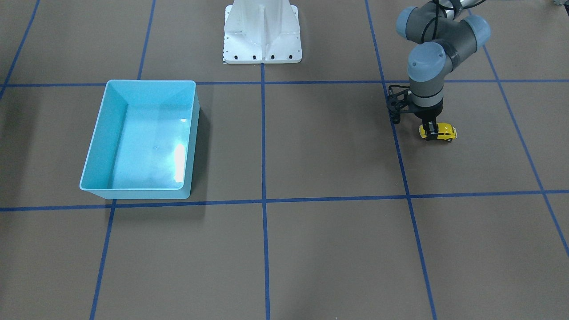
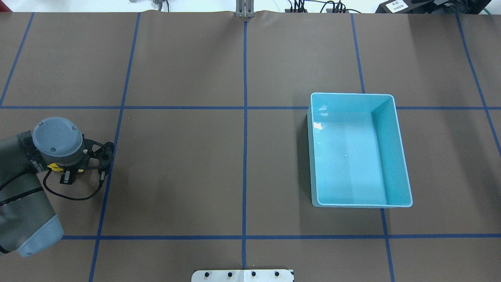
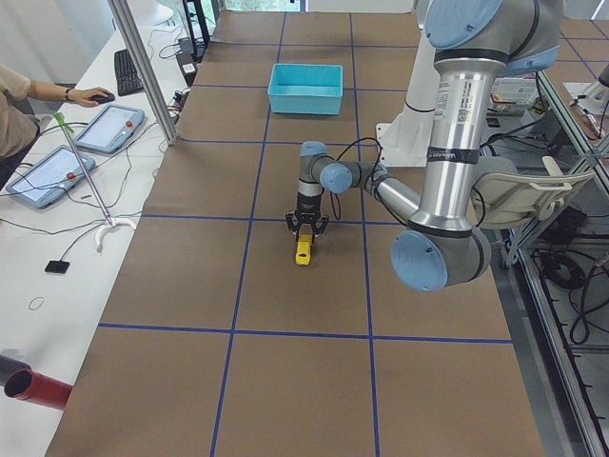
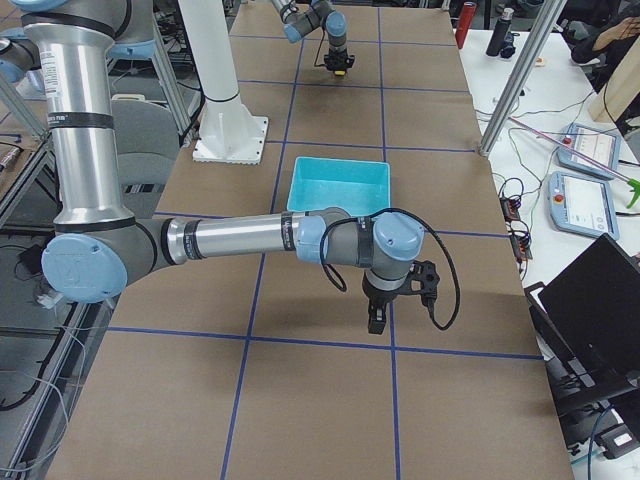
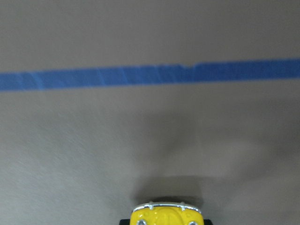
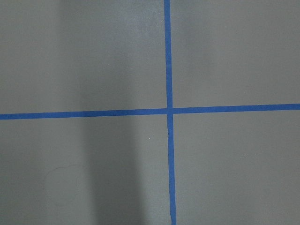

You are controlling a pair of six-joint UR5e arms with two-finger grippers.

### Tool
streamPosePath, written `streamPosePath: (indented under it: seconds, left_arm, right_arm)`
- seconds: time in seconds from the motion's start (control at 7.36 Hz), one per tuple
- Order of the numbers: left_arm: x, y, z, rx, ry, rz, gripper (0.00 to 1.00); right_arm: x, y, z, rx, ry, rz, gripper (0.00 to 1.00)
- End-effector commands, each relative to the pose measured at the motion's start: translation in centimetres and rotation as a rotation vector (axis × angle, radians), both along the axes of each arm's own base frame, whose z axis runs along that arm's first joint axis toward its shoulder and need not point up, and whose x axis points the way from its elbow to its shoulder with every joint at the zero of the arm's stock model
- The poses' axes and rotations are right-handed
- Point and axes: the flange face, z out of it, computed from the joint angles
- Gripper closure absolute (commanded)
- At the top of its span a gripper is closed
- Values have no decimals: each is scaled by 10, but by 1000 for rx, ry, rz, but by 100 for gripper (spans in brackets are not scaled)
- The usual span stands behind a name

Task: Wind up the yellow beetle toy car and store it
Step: 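Drag the held car forward with the left gripper to wind it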

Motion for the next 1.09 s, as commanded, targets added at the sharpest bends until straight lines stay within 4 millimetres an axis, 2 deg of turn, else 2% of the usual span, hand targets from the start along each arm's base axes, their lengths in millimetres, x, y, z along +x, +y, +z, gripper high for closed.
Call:
streamPosePath:
  seconds: [0.0, 0.14, 0.54, 0.68, 0.95]
  left_arm:
    - [-1, -5, -48, 45, 73, -11, 100]
    - [8, -15, -76, 67, 115, -15, 100]
    - [27, -17, -114, 8, 182, 33, 100]
    - [31, -14, -116, -37, 213, 51, 100]
    - [33, -36, -101, -160, 251, 56, 100]
  right_arm:
    - [0, 0, 2, -3, 1, -1, 0]
    - [0, 0, 2, -3, 1, -1, 0]
    - [0, 1, 3, -4, 0, -3, 0]
    - [-1, 0, 3, -2, 4, -5, 0]
    - [-1, 0, 4, -4, 4, -6, 0]
